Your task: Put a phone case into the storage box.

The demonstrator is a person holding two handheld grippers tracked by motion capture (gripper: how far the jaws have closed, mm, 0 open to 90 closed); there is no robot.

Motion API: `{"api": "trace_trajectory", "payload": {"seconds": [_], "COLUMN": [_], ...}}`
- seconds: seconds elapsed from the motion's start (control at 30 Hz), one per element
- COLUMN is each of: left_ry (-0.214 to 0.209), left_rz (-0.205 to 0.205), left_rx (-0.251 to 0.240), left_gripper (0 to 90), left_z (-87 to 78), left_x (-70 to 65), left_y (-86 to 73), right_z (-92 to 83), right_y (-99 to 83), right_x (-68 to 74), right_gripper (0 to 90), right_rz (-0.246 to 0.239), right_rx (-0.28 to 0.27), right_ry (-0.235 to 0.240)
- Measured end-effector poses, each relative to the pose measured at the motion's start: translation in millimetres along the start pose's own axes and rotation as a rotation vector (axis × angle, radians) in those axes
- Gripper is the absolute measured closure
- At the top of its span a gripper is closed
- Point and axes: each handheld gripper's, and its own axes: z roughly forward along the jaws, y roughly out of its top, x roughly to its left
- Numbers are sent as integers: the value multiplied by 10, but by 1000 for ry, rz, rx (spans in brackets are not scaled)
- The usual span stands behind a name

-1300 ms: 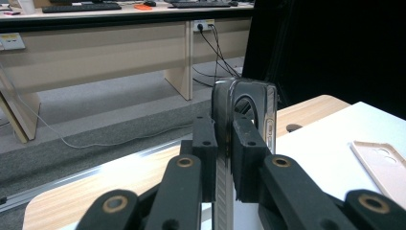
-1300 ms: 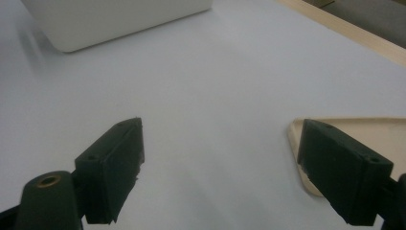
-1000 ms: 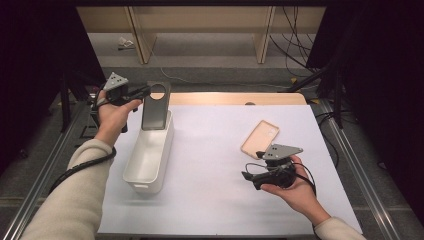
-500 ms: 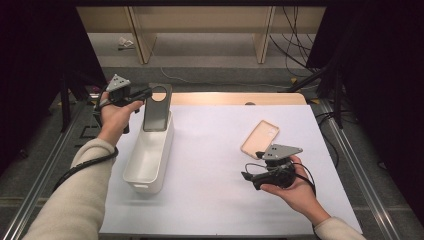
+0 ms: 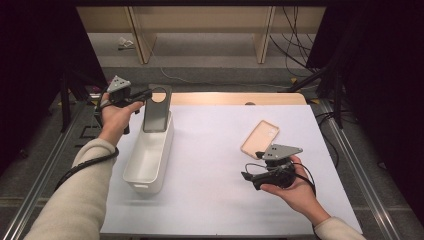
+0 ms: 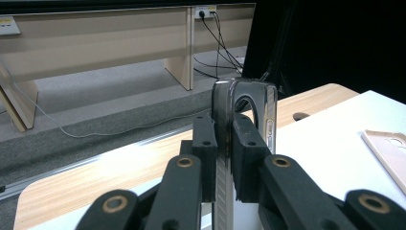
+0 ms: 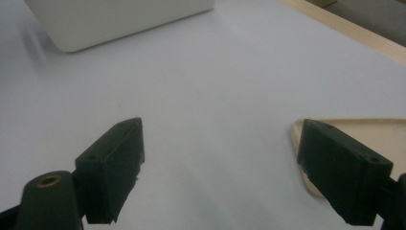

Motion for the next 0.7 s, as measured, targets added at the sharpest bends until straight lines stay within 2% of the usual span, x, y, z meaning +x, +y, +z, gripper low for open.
{"api": "trace_trajectory", "payload": {"seconds": [0.7], "left_ry": [-3], "left_rz": [-4], "left_rx": [17], "left_gripper": [816], "left_z": [67], "left_x": [-5], "left_y": [-66], "right_z": [-7], "right_y": [2], "right_x": [-10], "right_gripper": [167], "right_rz": [7], "right_rx": [-8], "right_ry": [-4]}}
